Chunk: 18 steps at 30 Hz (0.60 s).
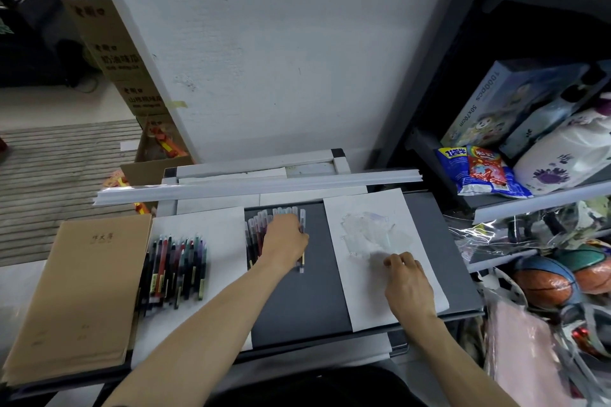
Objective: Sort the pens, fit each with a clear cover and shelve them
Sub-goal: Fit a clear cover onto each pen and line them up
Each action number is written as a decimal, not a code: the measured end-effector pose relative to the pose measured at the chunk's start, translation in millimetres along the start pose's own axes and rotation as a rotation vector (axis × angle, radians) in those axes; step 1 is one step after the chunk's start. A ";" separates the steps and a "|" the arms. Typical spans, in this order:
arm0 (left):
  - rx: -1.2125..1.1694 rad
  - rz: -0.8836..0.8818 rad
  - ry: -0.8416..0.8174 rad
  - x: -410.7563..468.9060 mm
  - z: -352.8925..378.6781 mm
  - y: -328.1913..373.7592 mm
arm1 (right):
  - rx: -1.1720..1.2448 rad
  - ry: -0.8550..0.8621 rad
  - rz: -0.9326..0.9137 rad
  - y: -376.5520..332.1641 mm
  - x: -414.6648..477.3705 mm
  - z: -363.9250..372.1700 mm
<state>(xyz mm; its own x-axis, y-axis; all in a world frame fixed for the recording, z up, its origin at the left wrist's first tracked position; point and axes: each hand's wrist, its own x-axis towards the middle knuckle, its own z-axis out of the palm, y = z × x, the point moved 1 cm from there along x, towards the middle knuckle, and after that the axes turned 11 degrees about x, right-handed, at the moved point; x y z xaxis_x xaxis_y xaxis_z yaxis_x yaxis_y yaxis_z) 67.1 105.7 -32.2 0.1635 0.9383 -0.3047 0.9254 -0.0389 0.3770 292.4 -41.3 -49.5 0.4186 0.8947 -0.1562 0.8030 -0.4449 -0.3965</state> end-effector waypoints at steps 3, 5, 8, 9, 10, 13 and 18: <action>0.079 0.011 -0.016 9.5 0.2 4.4 | 0.022 -0.017 -0.005 3.6 0.8 1.1; 0.113 0.020 -0.017 12.5 0.6 7.4 | 0.042 -0.007 -0.022 4.9 0.6 1.9; 0.129 0.031 -0.016 13.5 1.9 9.7 | 0.047 0.023 -0.047 5.4 0.2 0.8; 0.143 0.033 -0.017 13.7 2.3 10.0 | 0.049 0.036 -0.053 6.5 0.4 0.0; 0.147 0.036 -0.018 14.4 2.8 9.5 | 0.049 0.041 -0.057 8.4 0.9 -0.3; 0.107 0.031 -0.014 16.4 4.9 4.5 | 0.048 0.021 -0.063 19.2 1.3 1.6; 0.020 0.017 0.003 5.4 -3.0 -4.8 | -0.034 0.080 -0.138 30.5 4.1 5.2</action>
<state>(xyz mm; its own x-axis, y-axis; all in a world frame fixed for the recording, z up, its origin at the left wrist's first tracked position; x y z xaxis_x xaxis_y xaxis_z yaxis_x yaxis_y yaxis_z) 62.5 112.0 -33.0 0.1785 0.9385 -0.2955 0.9293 -0.0621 0.3642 316.5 -51.0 -66.9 0.3344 0.9420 -0.0297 0.8686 -0.3203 -0.3780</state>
